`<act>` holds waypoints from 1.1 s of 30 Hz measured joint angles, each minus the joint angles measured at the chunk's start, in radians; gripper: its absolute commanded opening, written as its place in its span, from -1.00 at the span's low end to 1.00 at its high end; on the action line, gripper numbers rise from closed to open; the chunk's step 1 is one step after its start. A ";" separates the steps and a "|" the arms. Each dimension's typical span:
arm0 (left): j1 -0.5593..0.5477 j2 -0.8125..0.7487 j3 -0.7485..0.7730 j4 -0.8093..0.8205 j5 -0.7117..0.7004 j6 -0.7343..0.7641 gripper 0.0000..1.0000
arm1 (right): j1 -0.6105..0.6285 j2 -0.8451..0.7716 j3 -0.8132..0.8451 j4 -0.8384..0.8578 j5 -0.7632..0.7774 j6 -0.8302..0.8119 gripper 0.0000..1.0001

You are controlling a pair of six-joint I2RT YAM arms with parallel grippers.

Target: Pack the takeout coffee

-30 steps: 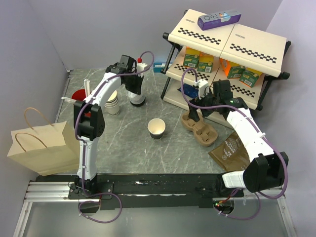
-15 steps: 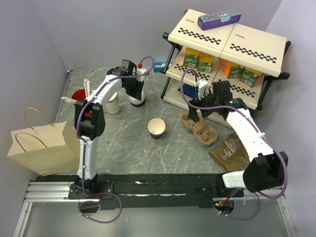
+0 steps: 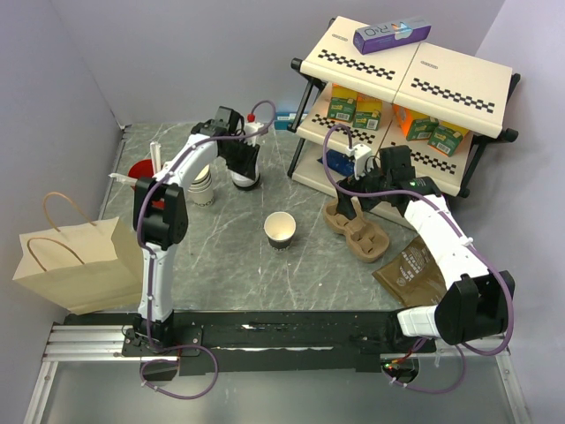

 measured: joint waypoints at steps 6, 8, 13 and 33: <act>0.000 0.011 0.107 -0.016 0.024 0.029 -0.27 | 0.000 0.000 0.000 0.000 0.000 0.000 0.99; 0.000 0.011 0.106 -0.005 0.009 0.035 -0.26 | 0.000 0.000 0.000 0.000 0.000 0.000 0.99; 0.000 0.035 0.119 -0.002 -0.043 0.053 -0.26 | 0.000 0.000 0.000 0.000 -0.001 0.000 0.99; 0.000 0.107 0.139 -0.003 -0.061 0.068 -0.31 | 0.000 0.000 -0.002 0.000 -0.003 -0.002 0.99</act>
